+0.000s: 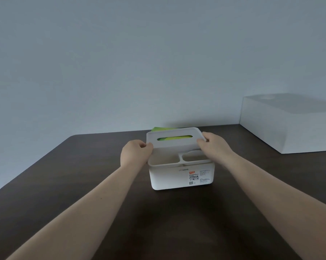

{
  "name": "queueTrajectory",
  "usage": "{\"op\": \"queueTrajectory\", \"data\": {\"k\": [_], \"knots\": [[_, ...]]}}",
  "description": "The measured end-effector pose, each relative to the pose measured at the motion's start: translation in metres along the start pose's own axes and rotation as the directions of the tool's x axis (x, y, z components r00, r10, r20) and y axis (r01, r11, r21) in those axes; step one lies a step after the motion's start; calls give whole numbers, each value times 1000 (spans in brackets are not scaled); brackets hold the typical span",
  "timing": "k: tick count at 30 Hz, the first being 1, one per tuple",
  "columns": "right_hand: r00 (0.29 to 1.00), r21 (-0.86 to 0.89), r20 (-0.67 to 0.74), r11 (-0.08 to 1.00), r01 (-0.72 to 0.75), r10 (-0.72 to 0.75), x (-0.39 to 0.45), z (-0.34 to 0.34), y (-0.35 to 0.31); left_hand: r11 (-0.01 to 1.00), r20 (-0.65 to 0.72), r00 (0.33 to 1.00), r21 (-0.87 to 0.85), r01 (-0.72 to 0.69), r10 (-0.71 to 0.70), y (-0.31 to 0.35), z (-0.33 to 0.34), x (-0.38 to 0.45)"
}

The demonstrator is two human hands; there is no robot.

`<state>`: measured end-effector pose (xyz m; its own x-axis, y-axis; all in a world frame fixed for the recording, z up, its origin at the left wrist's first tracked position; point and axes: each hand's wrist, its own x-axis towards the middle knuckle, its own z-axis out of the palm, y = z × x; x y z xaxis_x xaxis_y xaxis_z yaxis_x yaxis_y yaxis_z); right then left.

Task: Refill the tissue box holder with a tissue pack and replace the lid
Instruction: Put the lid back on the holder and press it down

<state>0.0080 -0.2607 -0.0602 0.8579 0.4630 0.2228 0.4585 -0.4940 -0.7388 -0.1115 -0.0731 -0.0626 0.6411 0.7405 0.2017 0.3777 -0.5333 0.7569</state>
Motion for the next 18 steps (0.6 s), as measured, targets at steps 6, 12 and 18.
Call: {"op": "queueTrajectory", "data": {"k": [6, 12, 18], "knots": [[998, 6, -66, 1000, 12, -11, 0, 4, -1, 1000, -33, 999, 30, 4, -3, 0, 10, 0], [993, -12, -118, 1000, -8, 6, 1, 10, -1, 979, 57, 994, -188, -83, 95, -1, 20, -8], [987, -82, -160, 996, -45, 32, 8, 11, -2, 982, 124, 989, -177, -63, 85, 3, 17, -1]]}}
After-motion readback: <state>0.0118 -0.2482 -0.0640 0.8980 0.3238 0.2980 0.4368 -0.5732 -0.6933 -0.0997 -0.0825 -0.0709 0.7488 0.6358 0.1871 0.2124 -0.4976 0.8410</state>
